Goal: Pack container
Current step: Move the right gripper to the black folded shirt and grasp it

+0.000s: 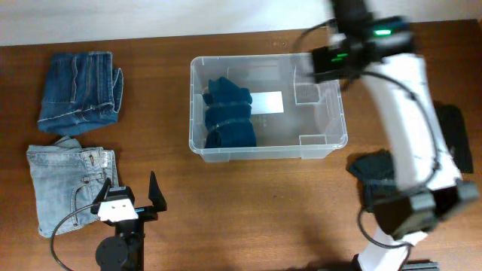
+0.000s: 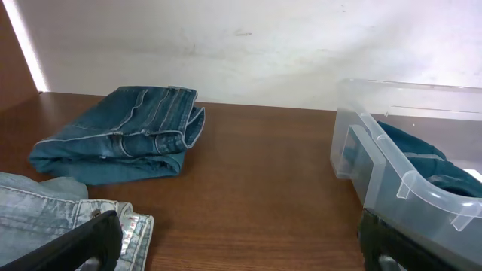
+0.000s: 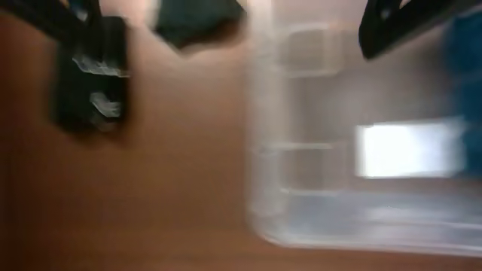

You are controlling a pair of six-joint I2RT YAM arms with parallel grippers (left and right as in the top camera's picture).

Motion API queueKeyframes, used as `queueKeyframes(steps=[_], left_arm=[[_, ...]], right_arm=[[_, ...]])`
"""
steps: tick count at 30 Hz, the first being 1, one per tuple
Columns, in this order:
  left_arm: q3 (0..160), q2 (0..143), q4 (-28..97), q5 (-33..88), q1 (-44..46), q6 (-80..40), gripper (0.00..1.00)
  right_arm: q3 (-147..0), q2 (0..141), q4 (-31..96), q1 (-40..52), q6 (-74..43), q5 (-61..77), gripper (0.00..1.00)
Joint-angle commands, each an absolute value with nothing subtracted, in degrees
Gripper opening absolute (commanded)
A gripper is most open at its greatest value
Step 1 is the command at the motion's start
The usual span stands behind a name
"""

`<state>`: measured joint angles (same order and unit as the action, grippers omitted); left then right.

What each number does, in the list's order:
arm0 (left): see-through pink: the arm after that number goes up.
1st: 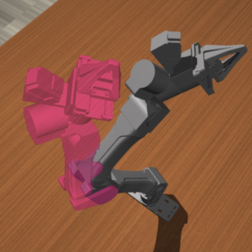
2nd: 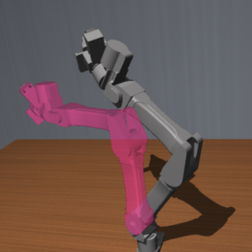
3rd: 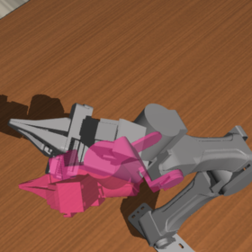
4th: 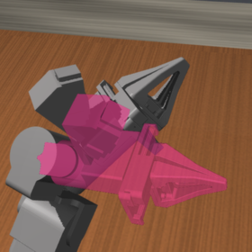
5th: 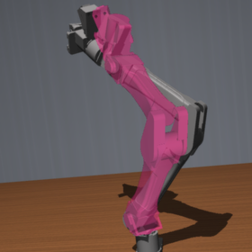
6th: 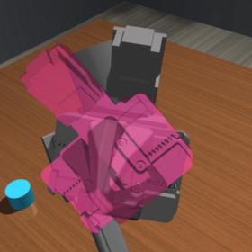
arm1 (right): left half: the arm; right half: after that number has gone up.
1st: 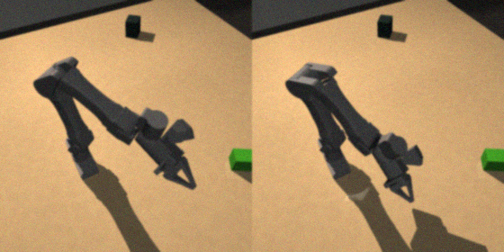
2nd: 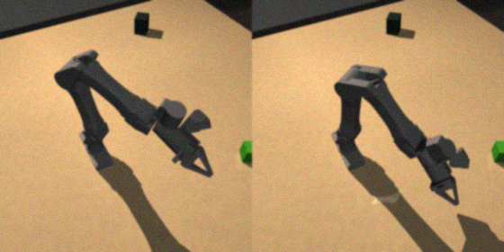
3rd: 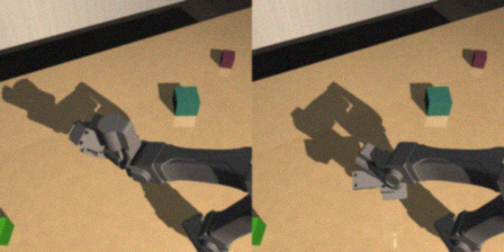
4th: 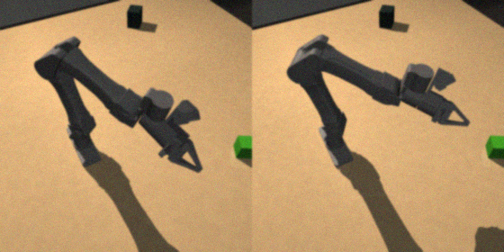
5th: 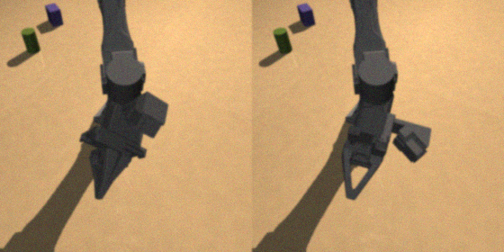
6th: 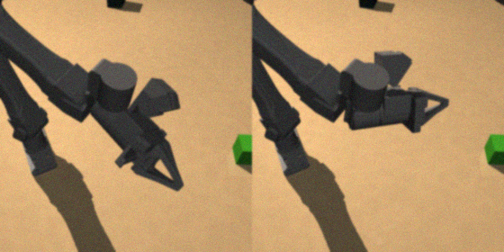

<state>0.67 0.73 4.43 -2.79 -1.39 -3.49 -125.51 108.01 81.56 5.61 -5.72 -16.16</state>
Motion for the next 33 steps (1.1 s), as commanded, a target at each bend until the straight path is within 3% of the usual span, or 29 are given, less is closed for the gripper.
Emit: queueKeyframes(steps=[1, 5, 10, 18, 29, 33], left_arm=[[0.51, 0.34, 4.60, -2.33, -1.65, -2.98, 0.99], [0.51, 0.34, 4.60, -2.33, -1.65, -2.98, 0.99], [0.51, 0.34, 4.60, -2.33, -1.65, -2.98, 0.99], [0.51, 0.34, 4.60, -2.33, -1.65, -2.98, 0.99], [0.51, 0.34, 4.60, -2.33, -1.65, -2.98, 0.99], [0.51, 0.34, 4.60, -2.33, -1.65, -2.98, 0.99]], right_arm=[[-126.10, 106.54, 82.96, -4.82, -4.34, -23.51, 0.99], [-124.44, 108.88, 81.93, -15.46, 1.93, -16.43, 0.99], [-121.69, 113.14, 78.02, -20.67, 3.51, -18.61, 0.99], [-116.88, 117.73, 72.53, -20.99, 8.36, -23.94, 0.99], [-94.24, 118.80, 56.80, -21.52, 10.41, -36.69, 0.99], [-90.54, 118.89, 53.41, -21.82, 11.99, -35.57, 0.98]])
